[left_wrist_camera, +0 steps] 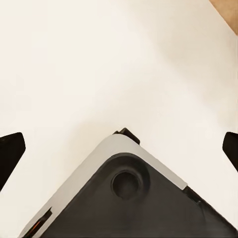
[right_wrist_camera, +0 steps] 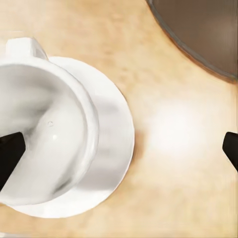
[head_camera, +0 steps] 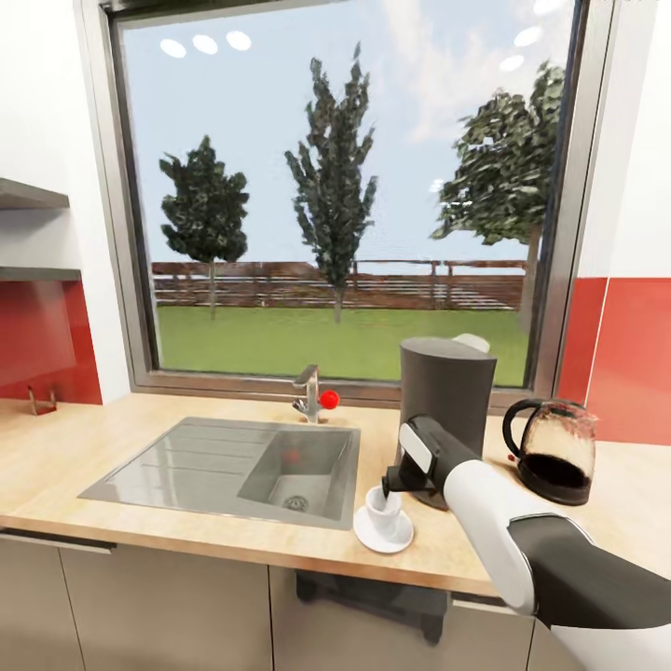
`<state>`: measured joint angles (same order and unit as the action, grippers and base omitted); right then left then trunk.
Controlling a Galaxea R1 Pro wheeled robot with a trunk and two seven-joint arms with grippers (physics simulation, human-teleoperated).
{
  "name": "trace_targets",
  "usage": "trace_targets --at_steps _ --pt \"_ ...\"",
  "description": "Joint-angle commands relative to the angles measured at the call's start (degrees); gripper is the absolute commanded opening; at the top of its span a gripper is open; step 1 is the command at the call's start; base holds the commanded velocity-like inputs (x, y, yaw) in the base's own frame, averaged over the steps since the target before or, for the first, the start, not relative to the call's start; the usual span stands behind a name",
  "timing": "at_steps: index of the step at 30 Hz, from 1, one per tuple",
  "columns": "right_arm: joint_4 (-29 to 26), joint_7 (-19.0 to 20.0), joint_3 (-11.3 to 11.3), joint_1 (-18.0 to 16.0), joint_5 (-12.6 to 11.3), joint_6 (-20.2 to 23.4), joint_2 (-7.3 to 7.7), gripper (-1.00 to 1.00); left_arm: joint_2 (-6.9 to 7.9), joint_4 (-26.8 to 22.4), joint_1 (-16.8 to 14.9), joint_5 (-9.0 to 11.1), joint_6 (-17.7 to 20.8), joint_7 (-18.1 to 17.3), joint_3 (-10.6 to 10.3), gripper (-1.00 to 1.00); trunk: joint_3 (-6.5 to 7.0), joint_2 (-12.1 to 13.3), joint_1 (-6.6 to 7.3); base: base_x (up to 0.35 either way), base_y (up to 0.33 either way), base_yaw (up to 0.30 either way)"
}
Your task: Set up a coffee station on the kitchen countertop: keep the coffee maker on the countertop, move the bottle of coffee from the kitchen shelf to the counter next to the coffee maker, place a paper coffee filter on top of the coffee maker, put the saucer next to the coffee maker with the coffee cup on the saucer, and place the electric kettle next to the coffee maker.
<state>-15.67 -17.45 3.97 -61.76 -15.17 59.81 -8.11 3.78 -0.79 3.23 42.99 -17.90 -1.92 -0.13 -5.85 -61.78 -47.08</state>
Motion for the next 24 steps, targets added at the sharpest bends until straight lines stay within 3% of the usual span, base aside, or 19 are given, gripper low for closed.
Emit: trace_targets --at_steps 1,6,12,24 --pt "-0.1 -0.3 0.4 0.0 -0.7 0.2 0.04 1.0 0.0 -0.1 0.0 0.3 -0.1 -0.2 0.0 1.0 0.11 0.4 0.22 0.0 0.0 0.0" --pt "-0.4 1.0 0.0 0.0 -1.1 0.2 0.3 1.0 -0.05 -0.1 0.0 0.3 -0.2 -0.3 0.0 1.0 1.01 2.4 1.31 0.0 0.0 0.0" --pt "-4.6 12.3 0.5 0.0 -1.2 0.2 1.13 1.0 -0.19 -0.1 0.0 0.2 -0.4 -0.6 -0.1 1.0 2.09 4.8 2.63 0.0 0.0 0.0" --pt "-7.7 15.1 0.5 0.0 -1.4 0.2 1.03 1.0 -0.17 -0.2 0.0 0.2 -0.8 -0.9 -0.2 1.0 4.24 9.6 5.27 0.0 0.0 0.0"
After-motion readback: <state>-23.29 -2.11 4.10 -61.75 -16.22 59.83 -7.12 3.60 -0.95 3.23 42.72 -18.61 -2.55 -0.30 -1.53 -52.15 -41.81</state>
